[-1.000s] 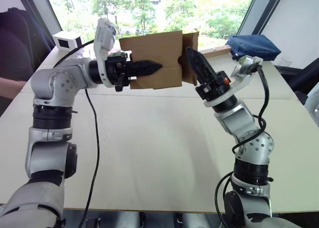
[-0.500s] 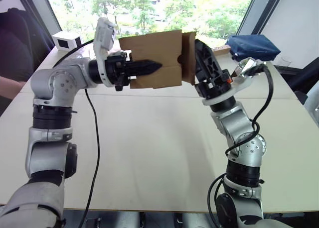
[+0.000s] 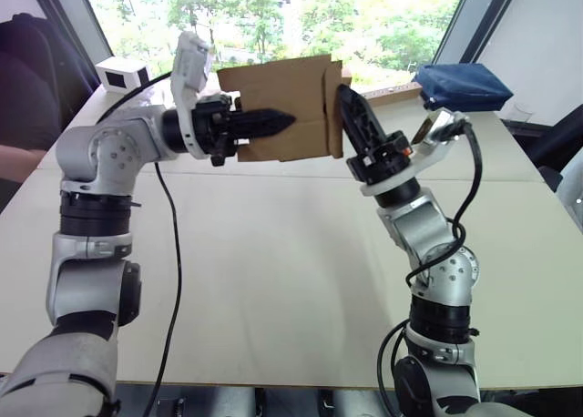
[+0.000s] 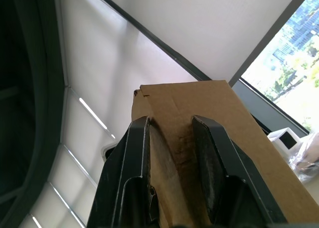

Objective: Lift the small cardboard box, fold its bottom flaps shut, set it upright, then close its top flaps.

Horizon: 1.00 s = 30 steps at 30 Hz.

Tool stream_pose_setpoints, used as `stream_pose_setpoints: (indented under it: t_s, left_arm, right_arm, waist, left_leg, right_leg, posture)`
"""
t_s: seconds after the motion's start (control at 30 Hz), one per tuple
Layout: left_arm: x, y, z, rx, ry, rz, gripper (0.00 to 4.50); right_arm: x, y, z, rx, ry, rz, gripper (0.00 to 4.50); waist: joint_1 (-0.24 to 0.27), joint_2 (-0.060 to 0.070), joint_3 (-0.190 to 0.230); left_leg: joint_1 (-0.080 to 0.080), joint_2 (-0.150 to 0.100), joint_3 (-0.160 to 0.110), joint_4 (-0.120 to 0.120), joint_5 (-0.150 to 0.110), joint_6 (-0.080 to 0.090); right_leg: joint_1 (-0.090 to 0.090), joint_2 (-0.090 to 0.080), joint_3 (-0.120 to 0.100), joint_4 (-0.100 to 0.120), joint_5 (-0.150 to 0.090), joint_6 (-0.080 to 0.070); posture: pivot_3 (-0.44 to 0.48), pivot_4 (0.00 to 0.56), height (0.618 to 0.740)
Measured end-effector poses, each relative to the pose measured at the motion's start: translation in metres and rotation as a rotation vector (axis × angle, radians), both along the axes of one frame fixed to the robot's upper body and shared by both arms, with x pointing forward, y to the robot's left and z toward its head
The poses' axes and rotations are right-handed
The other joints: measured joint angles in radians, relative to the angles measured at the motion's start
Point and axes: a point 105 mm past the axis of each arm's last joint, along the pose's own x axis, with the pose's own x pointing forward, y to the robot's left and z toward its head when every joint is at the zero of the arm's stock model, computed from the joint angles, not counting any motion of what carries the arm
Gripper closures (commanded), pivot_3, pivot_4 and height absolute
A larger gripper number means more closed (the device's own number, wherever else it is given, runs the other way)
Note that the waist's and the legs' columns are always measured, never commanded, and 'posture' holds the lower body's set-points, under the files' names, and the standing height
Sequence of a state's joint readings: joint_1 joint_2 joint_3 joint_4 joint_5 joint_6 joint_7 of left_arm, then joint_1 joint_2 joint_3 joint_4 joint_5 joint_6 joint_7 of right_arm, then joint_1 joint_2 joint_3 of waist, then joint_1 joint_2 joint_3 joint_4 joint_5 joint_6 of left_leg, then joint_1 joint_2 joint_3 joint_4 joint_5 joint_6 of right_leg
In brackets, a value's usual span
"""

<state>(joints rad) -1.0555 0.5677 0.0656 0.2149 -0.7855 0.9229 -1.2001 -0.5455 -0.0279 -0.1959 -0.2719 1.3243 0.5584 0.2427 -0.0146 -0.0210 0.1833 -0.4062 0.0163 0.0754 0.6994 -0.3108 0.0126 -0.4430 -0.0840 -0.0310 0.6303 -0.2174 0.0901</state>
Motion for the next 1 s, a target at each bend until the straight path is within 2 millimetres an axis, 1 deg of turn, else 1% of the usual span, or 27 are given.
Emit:
stream_pose_setpoints:
  t_s: [0.37, 0.6, 0.9, 1.0]
  left_arm:
    - [0.001, 0.0, 0.0, -0.001, 0.001, 0.006, 4.5]
    - [0.001, 0.0, 0.001, -0.008, 0.001, 0.006, 4.5]
    - [0.001, -0.001, 0.001, -0.012, 0.003, 0.008, 4.5]
    - [0.002, 0.0, 0.003, -0.028, 0.0, 0.019, 4.5]
  right_arm:
    - [0.01, -0.007, -0.006, -0.018, 0.013, -0.079, 3.18]
    - [0.013, -0.006, -0.002, -0.01, 0.004, -0.1, 3.18]
    - [0.011, 0.003, 0.0, 0.001, 0.002, -0.07, 3.18]
    - [0.008, 0.011, 0.001, 0.006, 0.003, -0.055, 3.18]
  waist:
    - [0.0, 0.0, 0.0]
    - [0.0, 0.0, 0.0]
    - [0.0, 0.0, 0.0]
    - [-0.001, 0.0, 0.0]
  left_leg:
    - [0.0, 0.0, 0.0, 0.0, 0.0, 0.0]
    - [0.0, 0.0, 0.0, 0.0, 0.0, 0.0]
    - [0.0, 0.0, 0.0, 0.0, 0.0, -0.001]
    - [0.0, 0.0, 0.0, 0.0, 0.0, -0.001]
  right_leg:
    - [0.0, 0.0, 0.0, 0.0, 0.0, 0.0]
    - [0.0, 0.0, 0.0, 0.0, 0.0, 0.0]
    - [0.0, 0.0, 0.0, 0.0, 0.0, 0.0]
    - [0.0, 0.0, 0.0, 0.0, 0.0, 0.0]
  posture:
    - [0.0, 0.15, 0.74]
    - [0.0, 0.15, 0.74]
    - [0.0, 0.15, 0.74]
    - [0.0, 0.15, 0.74]
